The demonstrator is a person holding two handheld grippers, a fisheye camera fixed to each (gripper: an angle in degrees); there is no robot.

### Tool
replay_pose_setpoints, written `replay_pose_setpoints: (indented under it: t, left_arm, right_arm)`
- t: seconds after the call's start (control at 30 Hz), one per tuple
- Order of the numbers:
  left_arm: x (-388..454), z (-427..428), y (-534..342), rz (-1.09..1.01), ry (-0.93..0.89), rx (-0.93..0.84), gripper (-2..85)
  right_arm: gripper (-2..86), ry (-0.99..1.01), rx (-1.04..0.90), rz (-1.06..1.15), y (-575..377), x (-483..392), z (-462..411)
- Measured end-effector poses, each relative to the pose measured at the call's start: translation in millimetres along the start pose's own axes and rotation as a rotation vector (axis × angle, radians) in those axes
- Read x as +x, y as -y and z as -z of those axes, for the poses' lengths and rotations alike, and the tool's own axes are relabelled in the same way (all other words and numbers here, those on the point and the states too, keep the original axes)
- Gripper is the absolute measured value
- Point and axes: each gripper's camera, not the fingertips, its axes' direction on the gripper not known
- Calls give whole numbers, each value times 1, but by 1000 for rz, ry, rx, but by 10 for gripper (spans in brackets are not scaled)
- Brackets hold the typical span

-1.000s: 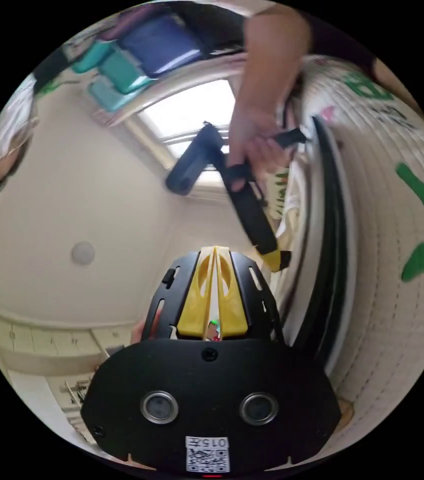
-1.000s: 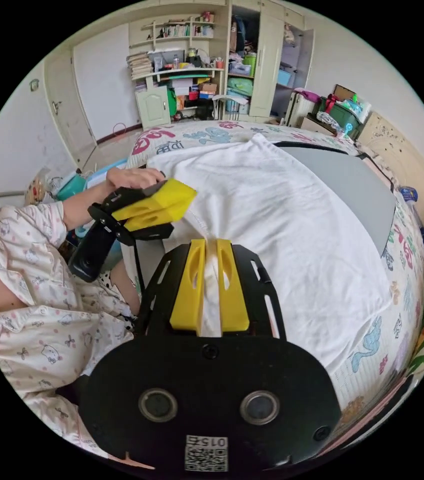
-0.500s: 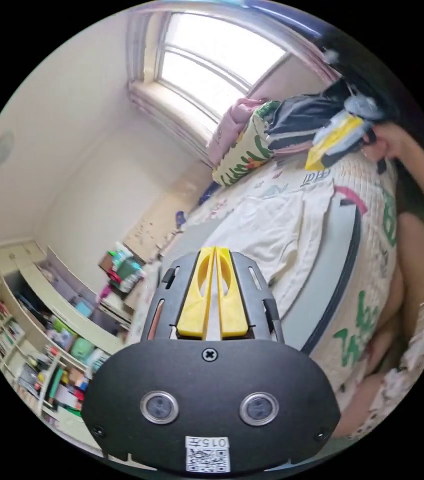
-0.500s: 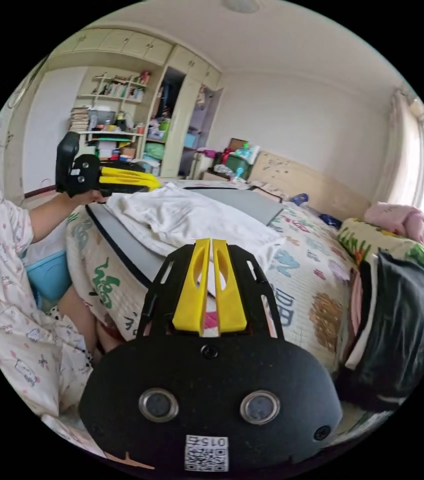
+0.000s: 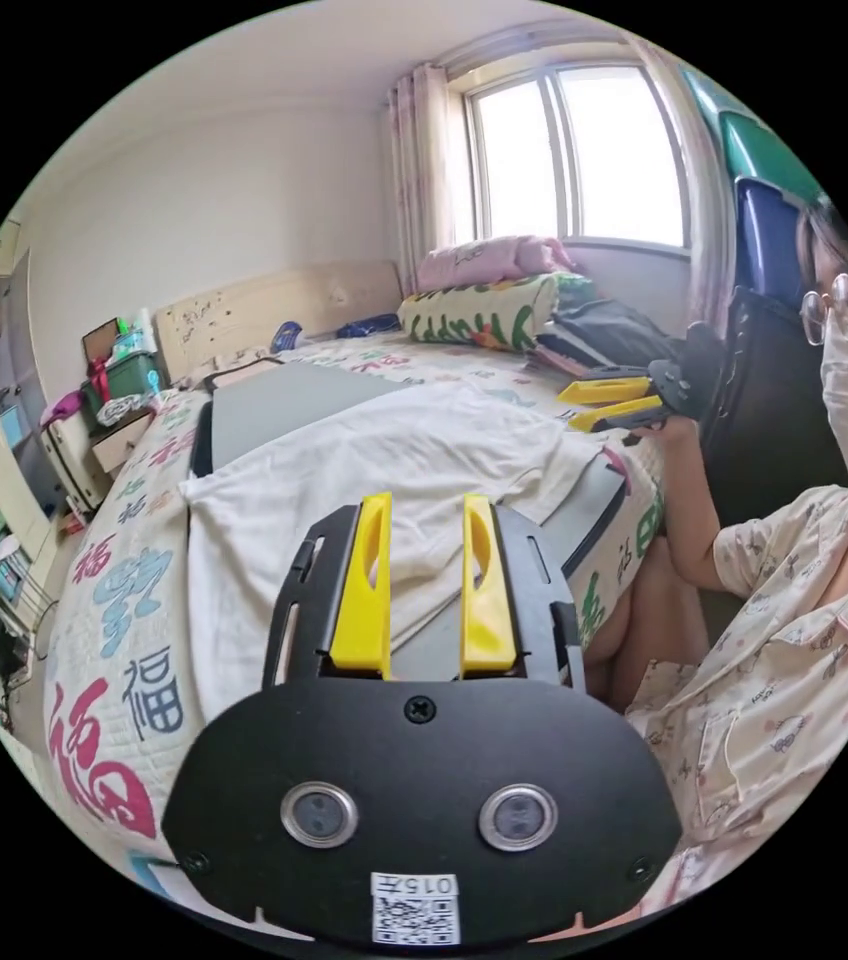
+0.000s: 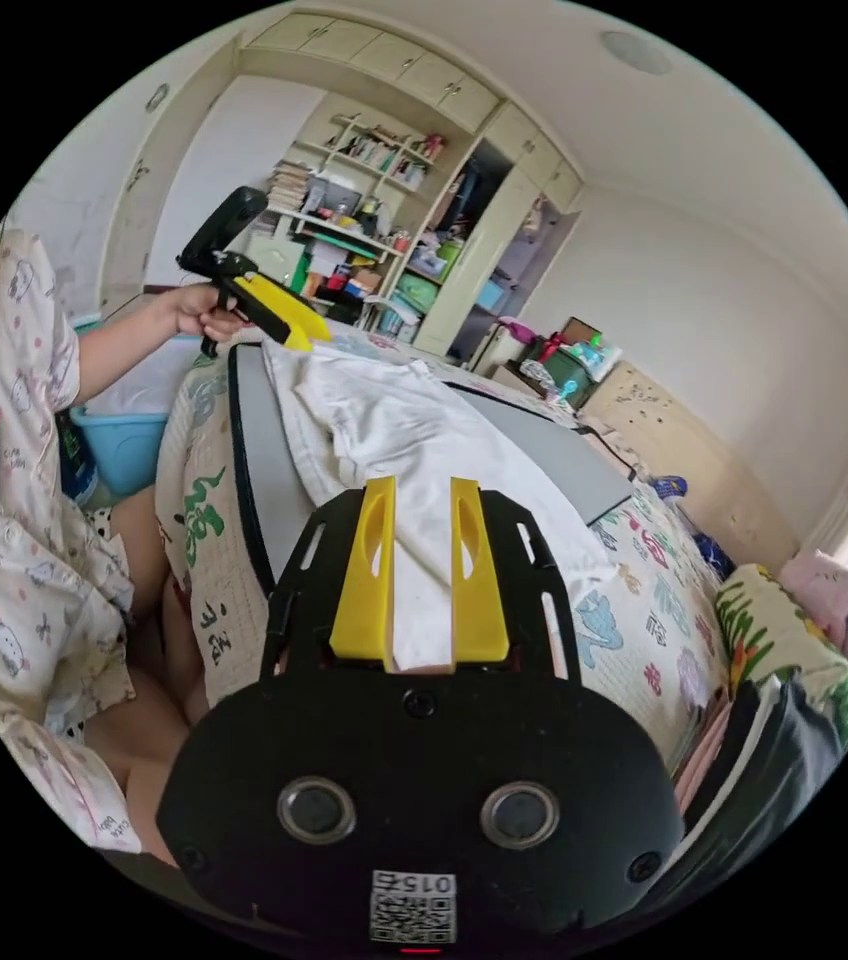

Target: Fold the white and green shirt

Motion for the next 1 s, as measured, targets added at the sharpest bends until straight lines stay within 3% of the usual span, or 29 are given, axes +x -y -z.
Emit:
replay_pose_setpoints:
  t: [0.07,0.2,0.37,0.57,0.7,1.0]
  left_arm:
    - [1,-6,2,-5,17,-56,107]
    - [6,-31,16,7,72,-146,109]
    - [24,-69,25,-23,56,-232,113]
    - [39,-93,30,3,45,-226,102]
    - [50,-105,29,-9,-4,-221,54]
    - [101,-121,14,-91,69,-244,2]
  right_arm:
    - [82,28,-39,62,3,-13,-15]
    - [77,-106,-101,98,11,-49,-36]
    - [62,-103,-69,154,15,-68,-26]
    - [34,-42,-97,153,39,-62,-20]
    - [-6,-91,-103,193,56,-71,-13]
    - [-10,-168,-47,182,81,-58,48]
